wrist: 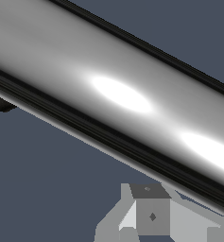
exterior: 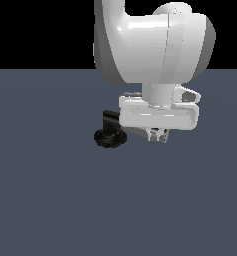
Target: Turn on the faucet by rotating a designated handle.
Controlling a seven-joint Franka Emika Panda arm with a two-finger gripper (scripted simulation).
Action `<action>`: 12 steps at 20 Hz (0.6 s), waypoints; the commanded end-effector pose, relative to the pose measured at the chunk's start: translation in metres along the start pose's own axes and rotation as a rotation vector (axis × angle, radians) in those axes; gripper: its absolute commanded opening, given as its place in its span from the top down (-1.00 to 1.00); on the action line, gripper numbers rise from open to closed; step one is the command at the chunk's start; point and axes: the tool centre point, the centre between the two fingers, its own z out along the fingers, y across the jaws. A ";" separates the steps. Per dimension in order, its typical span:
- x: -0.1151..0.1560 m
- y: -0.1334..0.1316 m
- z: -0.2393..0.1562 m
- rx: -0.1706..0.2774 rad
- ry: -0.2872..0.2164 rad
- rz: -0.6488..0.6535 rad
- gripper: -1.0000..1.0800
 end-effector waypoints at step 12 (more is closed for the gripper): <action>0.043 0.036 0.001 0.000 0.006 0.000 1.00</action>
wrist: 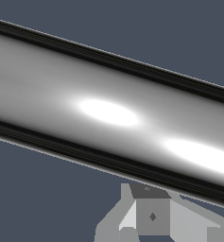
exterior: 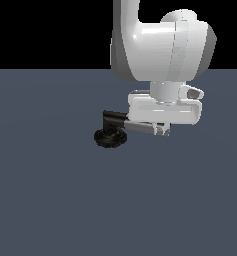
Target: Turn on the faucet by rotating a designated handle.
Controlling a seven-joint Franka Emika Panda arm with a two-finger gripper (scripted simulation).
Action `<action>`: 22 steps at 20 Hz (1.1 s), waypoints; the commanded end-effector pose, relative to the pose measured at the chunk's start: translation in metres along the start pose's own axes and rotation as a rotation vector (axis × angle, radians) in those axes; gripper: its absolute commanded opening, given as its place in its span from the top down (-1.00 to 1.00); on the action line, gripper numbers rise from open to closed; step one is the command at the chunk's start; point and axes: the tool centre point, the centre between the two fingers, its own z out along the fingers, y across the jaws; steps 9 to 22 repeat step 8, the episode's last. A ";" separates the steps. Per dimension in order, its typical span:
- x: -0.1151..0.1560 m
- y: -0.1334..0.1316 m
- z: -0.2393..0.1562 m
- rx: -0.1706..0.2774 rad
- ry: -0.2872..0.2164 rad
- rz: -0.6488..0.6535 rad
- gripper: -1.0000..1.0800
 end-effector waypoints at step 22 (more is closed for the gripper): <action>0.024 0.033 0.001 -0.003 0.003 0.019 1.00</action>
